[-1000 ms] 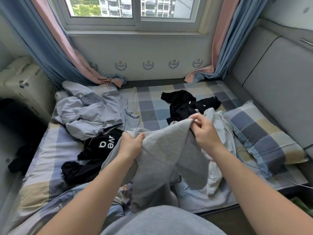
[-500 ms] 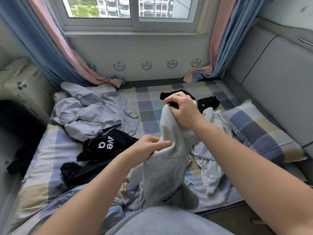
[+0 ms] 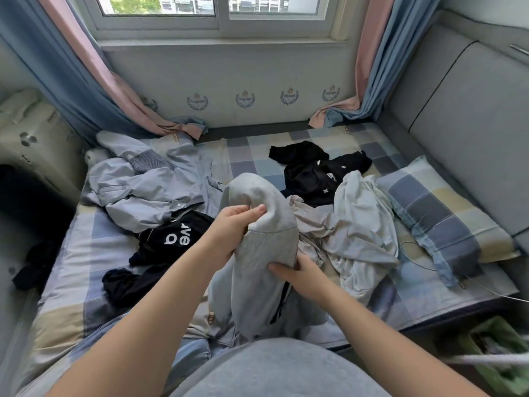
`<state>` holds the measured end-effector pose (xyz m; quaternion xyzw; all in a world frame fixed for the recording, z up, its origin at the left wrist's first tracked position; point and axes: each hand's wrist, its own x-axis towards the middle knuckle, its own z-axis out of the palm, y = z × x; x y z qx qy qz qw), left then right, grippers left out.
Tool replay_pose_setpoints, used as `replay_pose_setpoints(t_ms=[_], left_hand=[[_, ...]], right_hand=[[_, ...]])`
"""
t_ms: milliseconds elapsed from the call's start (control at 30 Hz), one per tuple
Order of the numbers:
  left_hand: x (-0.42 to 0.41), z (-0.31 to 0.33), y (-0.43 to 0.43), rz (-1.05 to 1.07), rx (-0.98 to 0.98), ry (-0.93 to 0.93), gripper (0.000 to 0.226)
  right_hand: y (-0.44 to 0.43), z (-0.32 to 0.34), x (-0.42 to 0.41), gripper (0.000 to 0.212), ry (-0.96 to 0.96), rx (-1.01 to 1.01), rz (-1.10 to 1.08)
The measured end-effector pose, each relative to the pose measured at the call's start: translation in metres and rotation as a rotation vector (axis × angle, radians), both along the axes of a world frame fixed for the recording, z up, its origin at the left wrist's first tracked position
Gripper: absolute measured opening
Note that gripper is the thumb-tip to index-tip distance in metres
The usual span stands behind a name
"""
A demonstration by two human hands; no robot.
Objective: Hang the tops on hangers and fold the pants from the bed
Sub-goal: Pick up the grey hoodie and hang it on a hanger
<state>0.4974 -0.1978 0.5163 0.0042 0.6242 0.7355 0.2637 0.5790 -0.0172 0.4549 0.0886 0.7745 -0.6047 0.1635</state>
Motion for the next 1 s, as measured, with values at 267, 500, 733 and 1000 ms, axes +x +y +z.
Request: replay_pose_setpoints(t_ms=[267,500,733,1000], left_hand=[[-0.014,0.004,0.0,-0.001,-0.241,0.104,0.027],[0.019,-0.037,0.006,-0.331,-0.471,0.104,0.065],[0.026,-0.075,-0.005,-0.342,-0.595,0.234,0.049],[0.009,-0.073,0.002,0.114,-0.431,0.216,0.016]], right_hand=[[0.023,0.031,-0.039,0.019,-0.032,-0.05,-0.437],[0.019,0.056,-0.065,0.021,-0.15,-0.393,-0.63],[0.034,0.08,-0.065,0.016,-0.114,-0.627,-0.72],[0.068,0.075,-0.052,0.02,-0.154,-0.868,-0.907]])
